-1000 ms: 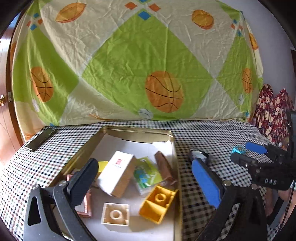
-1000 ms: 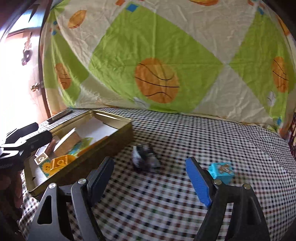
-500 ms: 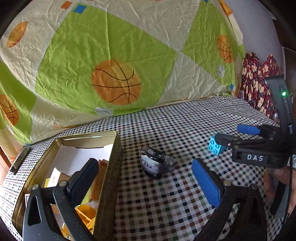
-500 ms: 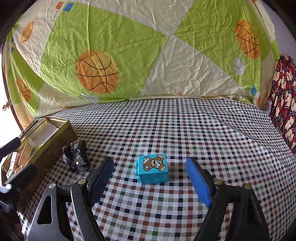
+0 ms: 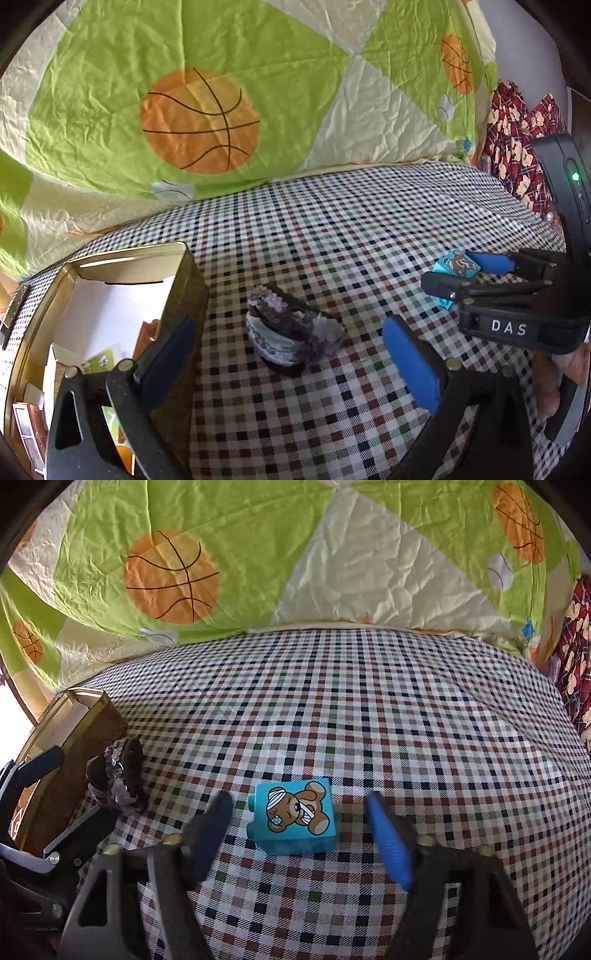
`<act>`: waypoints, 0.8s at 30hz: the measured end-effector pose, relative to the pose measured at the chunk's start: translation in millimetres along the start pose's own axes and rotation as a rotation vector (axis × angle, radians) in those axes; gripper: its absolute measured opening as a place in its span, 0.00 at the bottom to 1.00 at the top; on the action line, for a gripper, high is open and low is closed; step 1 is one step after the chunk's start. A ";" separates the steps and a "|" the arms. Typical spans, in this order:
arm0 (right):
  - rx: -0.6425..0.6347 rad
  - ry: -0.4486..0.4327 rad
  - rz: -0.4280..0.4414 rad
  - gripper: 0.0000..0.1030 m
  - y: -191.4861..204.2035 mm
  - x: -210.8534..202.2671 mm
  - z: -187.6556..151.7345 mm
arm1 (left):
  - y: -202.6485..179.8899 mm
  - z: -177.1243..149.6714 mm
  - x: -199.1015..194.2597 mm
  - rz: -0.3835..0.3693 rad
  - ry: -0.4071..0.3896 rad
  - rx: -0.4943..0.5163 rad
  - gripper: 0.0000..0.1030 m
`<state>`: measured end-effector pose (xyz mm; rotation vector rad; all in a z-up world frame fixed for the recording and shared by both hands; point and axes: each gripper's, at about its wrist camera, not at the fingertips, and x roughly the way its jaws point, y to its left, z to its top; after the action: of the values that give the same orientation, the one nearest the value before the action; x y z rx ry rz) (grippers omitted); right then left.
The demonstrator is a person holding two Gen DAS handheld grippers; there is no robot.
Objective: Organize rigid objects
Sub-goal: 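Grasp the crystal geode with the left tool while the right tool grasps the blue bear block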
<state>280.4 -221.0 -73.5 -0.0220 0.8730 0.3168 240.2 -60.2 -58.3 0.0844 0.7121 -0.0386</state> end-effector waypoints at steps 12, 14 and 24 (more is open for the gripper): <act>0.039 -0.015 -0.010 0.44 -5.4 -0.9 -1.9 | 0.6 9.2 23.6 -0.054 0.072 -0.024 0.88; 0.022 -0.018 -0.025 0.45 -2.4 -2.2 -2.5 | -1.7 11.0 27.1 -0.046 0.079 -0.016 0.88; 0.021 -0.033 -0.045 0.45 -1.9 -4.2 -2.1 | -8.3 9.1 31.8 -0.112 0.118 -0.017 0.88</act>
<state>276.8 -224.2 -71.9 -0.0169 0.8415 0.2655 269.6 -69.5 -72.7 0.0309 0.8344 -0.1360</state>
